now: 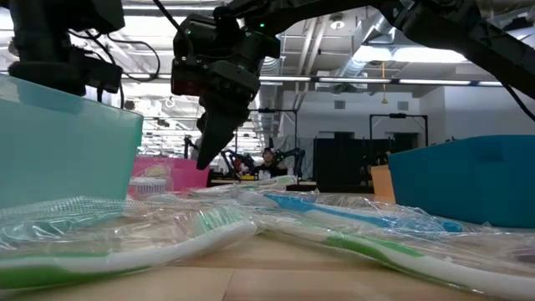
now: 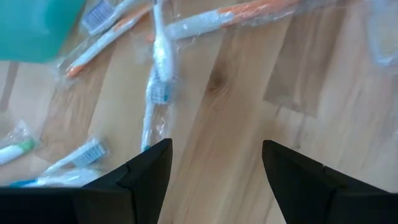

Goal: Pick & Place Toothbrushes
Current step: Put the orange toothbrush into the orange bin

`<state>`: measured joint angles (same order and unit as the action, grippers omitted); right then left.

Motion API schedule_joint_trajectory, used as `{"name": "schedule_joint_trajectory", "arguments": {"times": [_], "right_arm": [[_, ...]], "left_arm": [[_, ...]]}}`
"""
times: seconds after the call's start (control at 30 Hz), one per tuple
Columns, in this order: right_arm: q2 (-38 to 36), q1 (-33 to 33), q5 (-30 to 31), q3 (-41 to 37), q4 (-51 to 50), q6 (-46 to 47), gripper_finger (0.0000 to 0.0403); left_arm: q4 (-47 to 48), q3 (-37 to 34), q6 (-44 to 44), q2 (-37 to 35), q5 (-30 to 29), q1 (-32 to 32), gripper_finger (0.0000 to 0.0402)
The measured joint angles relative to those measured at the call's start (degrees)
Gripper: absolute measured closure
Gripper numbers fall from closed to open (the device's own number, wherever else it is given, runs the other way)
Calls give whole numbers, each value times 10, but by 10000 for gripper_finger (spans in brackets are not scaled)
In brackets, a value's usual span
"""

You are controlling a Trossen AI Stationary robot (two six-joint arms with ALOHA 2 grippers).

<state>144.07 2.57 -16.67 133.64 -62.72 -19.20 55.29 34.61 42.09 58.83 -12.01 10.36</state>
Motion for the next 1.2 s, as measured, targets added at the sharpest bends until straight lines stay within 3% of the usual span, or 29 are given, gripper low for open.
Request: {"name": "schedule_joint_trajectory", "arguments": {"times": [0.47,1.2], "right_arm": [[0,-13,0,0,-6,-18,159],[0,-14,0,0,-16,-18,159]], "left_arm": [[-12,0,-51,61,30,-103,243],[-81,-5,-87,180,14,-109,243]]}}
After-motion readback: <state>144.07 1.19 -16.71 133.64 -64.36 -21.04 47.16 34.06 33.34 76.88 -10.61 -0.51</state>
